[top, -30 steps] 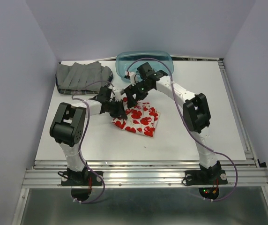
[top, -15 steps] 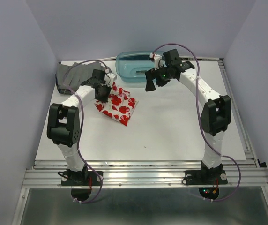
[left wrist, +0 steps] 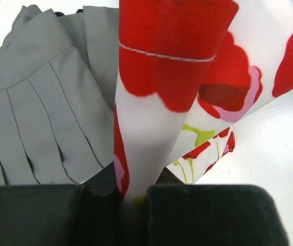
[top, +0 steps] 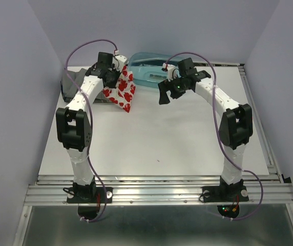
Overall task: Fold and stack the skirts
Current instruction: Neatly place the folded skirt to the corner
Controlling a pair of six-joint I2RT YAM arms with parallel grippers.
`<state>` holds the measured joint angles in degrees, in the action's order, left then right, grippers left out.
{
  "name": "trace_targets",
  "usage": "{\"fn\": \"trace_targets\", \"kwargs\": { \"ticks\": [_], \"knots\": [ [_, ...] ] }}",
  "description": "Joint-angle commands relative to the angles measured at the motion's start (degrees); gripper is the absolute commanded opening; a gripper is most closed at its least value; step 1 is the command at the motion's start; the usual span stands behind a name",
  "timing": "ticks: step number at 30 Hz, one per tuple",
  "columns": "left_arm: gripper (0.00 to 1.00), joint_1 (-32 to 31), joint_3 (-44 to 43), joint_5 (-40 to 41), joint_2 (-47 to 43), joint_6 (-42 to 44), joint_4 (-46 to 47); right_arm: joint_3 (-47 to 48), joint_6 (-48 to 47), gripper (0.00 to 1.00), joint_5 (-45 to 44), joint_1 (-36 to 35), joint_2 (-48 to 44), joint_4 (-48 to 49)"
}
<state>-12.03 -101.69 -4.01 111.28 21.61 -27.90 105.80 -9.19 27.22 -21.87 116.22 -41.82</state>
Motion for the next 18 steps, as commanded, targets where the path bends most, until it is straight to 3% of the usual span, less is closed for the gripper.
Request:
{"fn": "trace_targets", "kwargs": {
  "ticks": [1, 6, 18],
  "knots": [
    [0.0, 2.01, -8.32, -1.52, 1.91, 0.37, -2.41, -1.29, -0.57, 1.0, 0.11, -0.37, -2.4, 2.18],
    [0.0, 6.31, -17.73, -4.51, 4.99, -0.16, -5.41, -1.91, -0.57, 1.0, 0.46, -0.37, -2.41, 2.1],
    [0.0, 11.5, -22.06, -11.01, 5.08, -0.77, -3.83, -2.09, -0.3, 1.0, 1.08, -0.37, -1.53, 2.1]
  ]
}}
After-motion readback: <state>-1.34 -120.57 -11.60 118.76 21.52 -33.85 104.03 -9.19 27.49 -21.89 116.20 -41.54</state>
